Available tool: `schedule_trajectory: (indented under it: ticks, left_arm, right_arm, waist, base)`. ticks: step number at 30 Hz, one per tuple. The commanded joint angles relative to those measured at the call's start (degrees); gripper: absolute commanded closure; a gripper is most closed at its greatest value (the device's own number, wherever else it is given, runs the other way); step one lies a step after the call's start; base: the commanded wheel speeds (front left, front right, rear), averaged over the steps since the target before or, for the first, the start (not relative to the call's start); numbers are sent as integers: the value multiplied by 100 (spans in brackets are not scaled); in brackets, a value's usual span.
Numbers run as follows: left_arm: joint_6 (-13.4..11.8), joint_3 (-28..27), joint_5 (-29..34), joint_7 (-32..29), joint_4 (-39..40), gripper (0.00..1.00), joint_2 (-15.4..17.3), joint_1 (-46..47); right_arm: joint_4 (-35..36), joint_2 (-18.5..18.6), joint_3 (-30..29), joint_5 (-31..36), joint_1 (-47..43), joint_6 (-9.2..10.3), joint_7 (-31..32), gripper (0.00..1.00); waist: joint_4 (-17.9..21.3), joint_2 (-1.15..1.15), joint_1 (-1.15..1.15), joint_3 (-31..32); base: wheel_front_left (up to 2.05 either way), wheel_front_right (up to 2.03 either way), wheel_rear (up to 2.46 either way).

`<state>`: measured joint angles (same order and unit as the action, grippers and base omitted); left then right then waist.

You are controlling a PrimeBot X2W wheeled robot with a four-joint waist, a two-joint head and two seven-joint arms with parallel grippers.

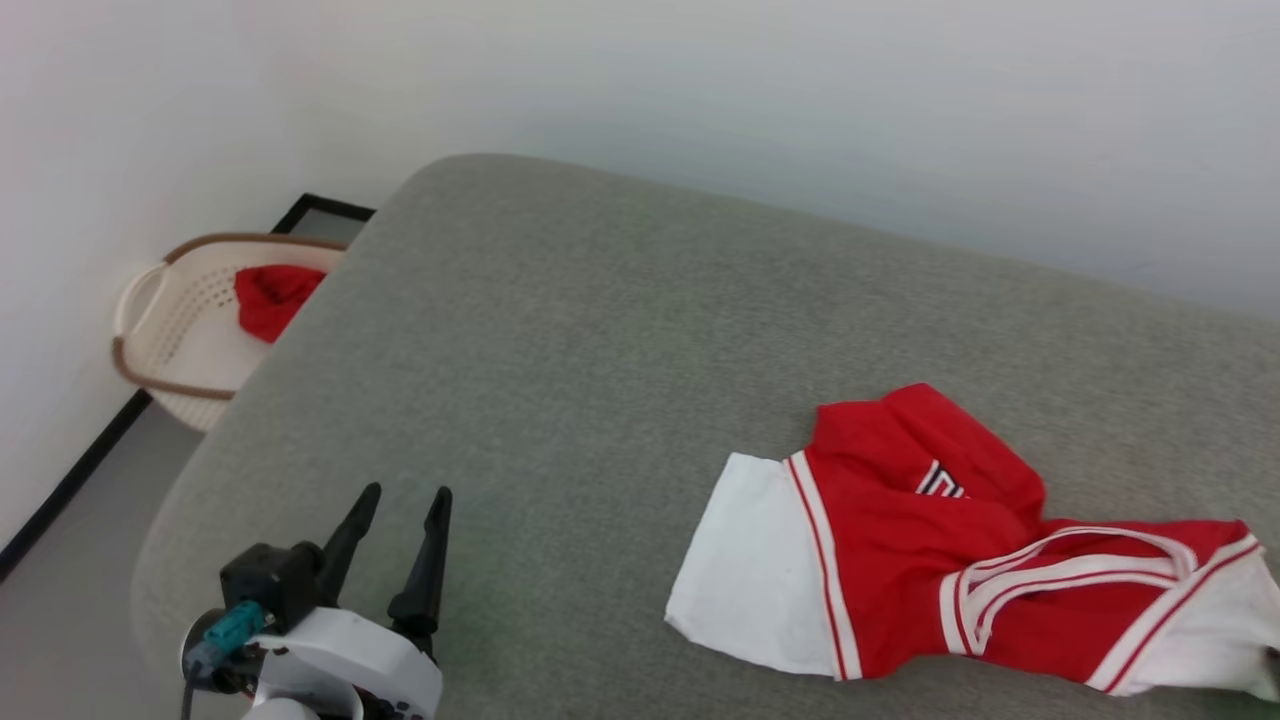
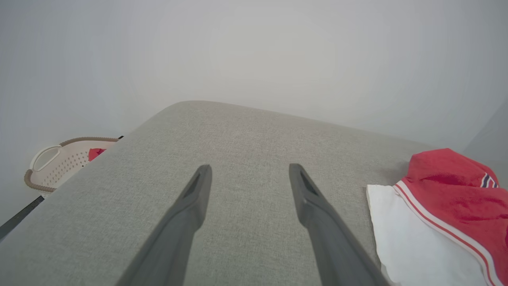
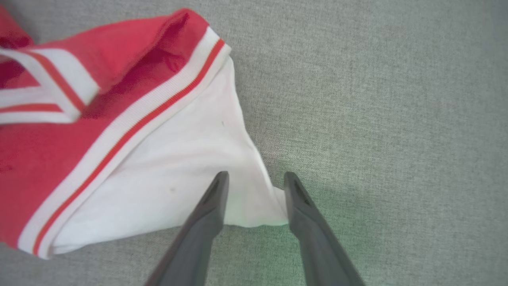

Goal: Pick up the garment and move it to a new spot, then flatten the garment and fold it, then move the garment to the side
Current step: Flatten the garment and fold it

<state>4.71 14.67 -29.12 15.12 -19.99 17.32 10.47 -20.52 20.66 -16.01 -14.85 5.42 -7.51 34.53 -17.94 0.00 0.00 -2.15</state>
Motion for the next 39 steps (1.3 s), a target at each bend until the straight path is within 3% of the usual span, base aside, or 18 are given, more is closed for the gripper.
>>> schedule_trajectory:
  ticks: [1, 12, 24, 39]
  left_arm:
    - [18, -2, 3, -16, -11, 0, 37, -57]
    - [-9, 13, -41, -129, 96, 0, 244, -179]
    - [-173, -38, -71, -197, 345, 0, 388, -418]
    - [-255, 60, -69, -376, 588, 0, 464, -490]
  right_arm:
    - [30, -57, 40, 21, 106, 4, -37, 0]
    - [928, -173, 281, -150, -110, 4, -70, 0]
    - [2225, -732, 317, -189, -868, 4, -727, 0]
    - [2572, -1211, 333, -155, -1261, 4, -1250, 0]
  waist:
    - [147, 0, 0, 81]
    - [737, 0, 0, 360]
    - [1385, 0, 0, 451]
    - [1735, 0, 0, 391]
  base:
    - [0, 0, 0]
    - [0, 0, 0]
    - [0, 0, 0]
    - [0, 0, 0]
